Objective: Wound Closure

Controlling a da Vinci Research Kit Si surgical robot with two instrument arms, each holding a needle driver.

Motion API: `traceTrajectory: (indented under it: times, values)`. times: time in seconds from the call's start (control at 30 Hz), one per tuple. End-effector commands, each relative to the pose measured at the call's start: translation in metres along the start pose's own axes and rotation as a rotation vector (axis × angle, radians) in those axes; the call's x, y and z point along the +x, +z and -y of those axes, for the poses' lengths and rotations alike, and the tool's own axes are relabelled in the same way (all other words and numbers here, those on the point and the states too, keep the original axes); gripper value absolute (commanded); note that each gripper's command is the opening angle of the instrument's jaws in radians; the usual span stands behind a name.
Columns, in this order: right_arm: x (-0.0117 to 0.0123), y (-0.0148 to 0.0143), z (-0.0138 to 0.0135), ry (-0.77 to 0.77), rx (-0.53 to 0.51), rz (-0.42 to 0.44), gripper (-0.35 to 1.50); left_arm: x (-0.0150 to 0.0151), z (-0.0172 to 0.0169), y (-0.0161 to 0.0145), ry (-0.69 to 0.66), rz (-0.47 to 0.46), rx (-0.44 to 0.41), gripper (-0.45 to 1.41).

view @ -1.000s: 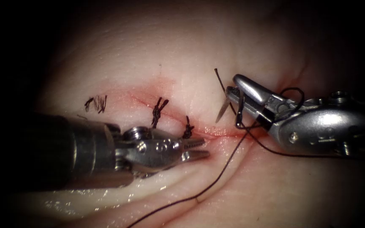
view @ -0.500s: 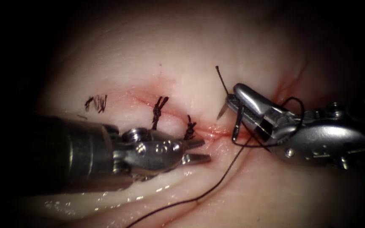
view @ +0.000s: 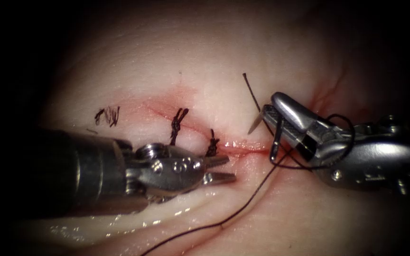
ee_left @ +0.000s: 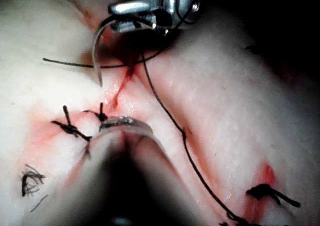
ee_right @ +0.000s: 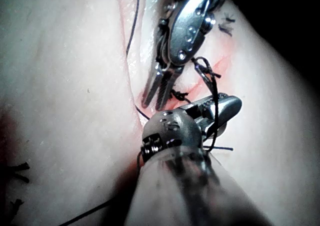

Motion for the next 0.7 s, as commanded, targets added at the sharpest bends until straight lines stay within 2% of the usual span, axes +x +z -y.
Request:
traceTrajectory:
  times: [0.03, 0.37, 0.57, 0.7]
  values:
    - [0.0, 0.0008, 0.0, -0.004, -0.002, -0.002, -0.35, 0.0002, 0.0, 0.0007, 0.001, -0.001, 0.0, 0.26]
    - [-0.0006, 0.0008, 0.0002, -0.013, -0.009, 0.001, -0.35, 0.0002, 0.0, 0.0007, 0.0, -0.001, 0.0, 0.26]
    - [-0.0016, 0.001, 0.0021, -0.043, 0.004, 0.007, -0.35, 0.0006, -0.0001, 0.0002, -0.004, 0.001, -0.005, 0.26]
    - [-0.0025, 0.0012, 0.0042, -0.071, 0.023, 0.025, -0.35, 0.0008, -0.0001, 0.0, -0.006, 0.002, -0.007, 0.26]
